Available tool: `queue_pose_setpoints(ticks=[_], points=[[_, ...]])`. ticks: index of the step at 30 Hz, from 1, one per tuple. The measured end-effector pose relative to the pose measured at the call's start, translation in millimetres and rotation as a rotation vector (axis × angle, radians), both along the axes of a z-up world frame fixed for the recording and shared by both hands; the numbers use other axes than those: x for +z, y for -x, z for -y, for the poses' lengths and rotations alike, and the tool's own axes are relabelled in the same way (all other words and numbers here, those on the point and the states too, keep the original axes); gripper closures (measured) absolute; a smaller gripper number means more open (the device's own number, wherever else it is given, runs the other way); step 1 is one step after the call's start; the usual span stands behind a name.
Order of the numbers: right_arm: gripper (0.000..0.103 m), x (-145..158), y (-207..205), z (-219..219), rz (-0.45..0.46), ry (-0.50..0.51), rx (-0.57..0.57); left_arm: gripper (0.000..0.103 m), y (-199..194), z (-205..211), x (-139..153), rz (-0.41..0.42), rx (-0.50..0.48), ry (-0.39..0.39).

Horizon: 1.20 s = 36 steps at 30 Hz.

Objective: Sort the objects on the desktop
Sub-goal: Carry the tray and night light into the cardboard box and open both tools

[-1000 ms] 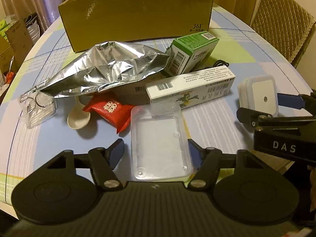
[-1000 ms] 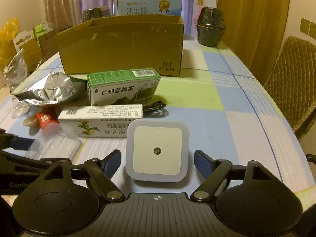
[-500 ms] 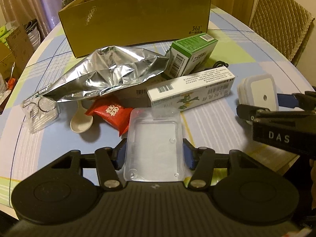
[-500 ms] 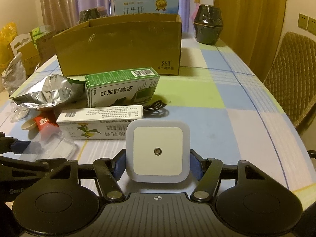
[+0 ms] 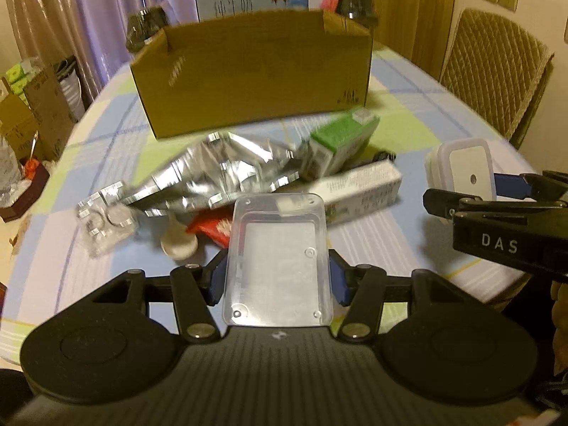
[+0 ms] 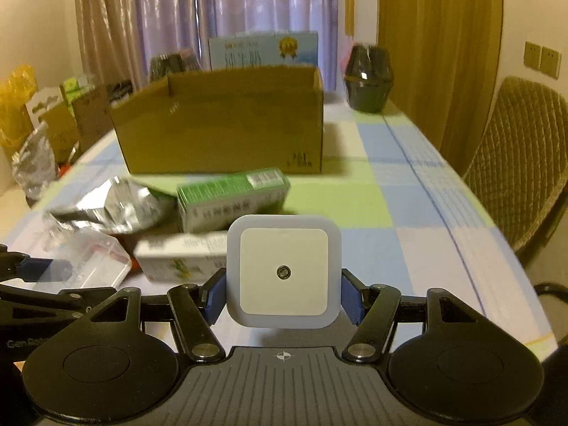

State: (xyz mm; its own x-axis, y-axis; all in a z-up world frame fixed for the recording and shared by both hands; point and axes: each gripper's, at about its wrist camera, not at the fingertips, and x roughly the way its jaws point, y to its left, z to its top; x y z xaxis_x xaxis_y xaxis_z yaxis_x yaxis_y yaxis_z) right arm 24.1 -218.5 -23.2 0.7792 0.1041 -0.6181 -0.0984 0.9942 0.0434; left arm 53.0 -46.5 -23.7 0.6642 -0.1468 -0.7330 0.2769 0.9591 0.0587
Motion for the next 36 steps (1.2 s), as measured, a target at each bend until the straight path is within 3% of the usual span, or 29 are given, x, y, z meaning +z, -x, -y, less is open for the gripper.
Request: queue_pose_setpoints(ticks=[8, 17, 20, 26, 29, 36], points=[[0.041, 55, -34, -5, 0.088, -0.037, 0.028, 0.051, -34, -10, 48, 0.105, -0.002, 0.007], [0.041, 120, -138, -20, 0.188, -0.049, 0.07, 0.051, -140, -16, 112, 0.258, 0.013, 0.005], [0.041, 122, -174, -25, 0.188, -0.061, 0.061, 0.051, -178, -16, 117, 0.288, 0.036, -0.003], [0.041, 103, -233, -36, 0.163, -0.09, 0.051, 0.051, -237, -26, 92, 0.238, 0.075, 0.044], [0.041, 92, -251, -39, 0.147, -0.102, 0.044, 0.051, -253, -33, 79, 0.22, 0.096, 0.077], [0.041, 75, -282, -38, 0.105, -0.102, 0.02, 0.051, -278, -30, 69, 0.227, 0.074, 0.061]])
